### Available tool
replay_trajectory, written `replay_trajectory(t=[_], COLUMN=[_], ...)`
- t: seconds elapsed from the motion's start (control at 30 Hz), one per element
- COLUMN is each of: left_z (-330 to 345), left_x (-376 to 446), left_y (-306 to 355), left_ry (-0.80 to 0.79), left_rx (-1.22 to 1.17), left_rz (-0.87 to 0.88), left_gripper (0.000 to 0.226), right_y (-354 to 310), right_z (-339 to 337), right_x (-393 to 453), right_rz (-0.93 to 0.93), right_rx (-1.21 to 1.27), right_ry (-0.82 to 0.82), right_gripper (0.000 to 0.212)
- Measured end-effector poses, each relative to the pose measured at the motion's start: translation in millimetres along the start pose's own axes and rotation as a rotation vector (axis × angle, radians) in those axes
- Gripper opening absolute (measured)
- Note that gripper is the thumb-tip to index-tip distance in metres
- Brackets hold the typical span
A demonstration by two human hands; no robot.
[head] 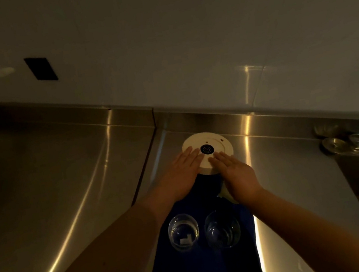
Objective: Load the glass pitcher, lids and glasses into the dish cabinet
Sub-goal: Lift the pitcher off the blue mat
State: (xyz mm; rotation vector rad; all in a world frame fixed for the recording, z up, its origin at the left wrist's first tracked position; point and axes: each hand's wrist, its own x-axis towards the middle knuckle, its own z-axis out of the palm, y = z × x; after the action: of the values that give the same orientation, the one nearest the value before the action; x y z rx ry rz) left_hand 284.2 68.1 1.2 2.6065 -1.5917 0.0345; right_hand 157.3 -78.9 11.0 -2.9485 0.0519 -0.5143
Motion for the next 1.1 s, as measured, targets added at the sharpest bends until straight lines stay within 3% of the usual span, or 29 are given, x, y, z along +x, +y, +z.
replay_trajectory(t=[0.17,0.4,0.73,0.93,1.1], left_z=[1,6,4,6,5], left_x=[16,18,10,9,7], left_y=[13,5,8,8,8], left_ry=[-0.014,-0.036,-0.055,-0.057,-0.050], left_rx=[-0.144,-0.152,-0.190,-0.178,-0.185], left_rz=[-0.045,-0.028,-0.032,-0.015,-0.011], left_gripper=[0.053,0.054,0.053,0.054,0.054], right_y=[10,19,58,72,72], right_z=[2,6,5,4,1], right_x=[-3,-6,-16,-2,5], right_rz=[0.020,-0.088,-0.618,-0.965,-1.019], right_rx=[-0.042,-0.108,-0.358,-0.595,-0.765], right_ry=[-0.014,-0.127,-0.302,-0.312,-0.352], right_gripper=[0.080,0.084,0.086,0.055,0.054])
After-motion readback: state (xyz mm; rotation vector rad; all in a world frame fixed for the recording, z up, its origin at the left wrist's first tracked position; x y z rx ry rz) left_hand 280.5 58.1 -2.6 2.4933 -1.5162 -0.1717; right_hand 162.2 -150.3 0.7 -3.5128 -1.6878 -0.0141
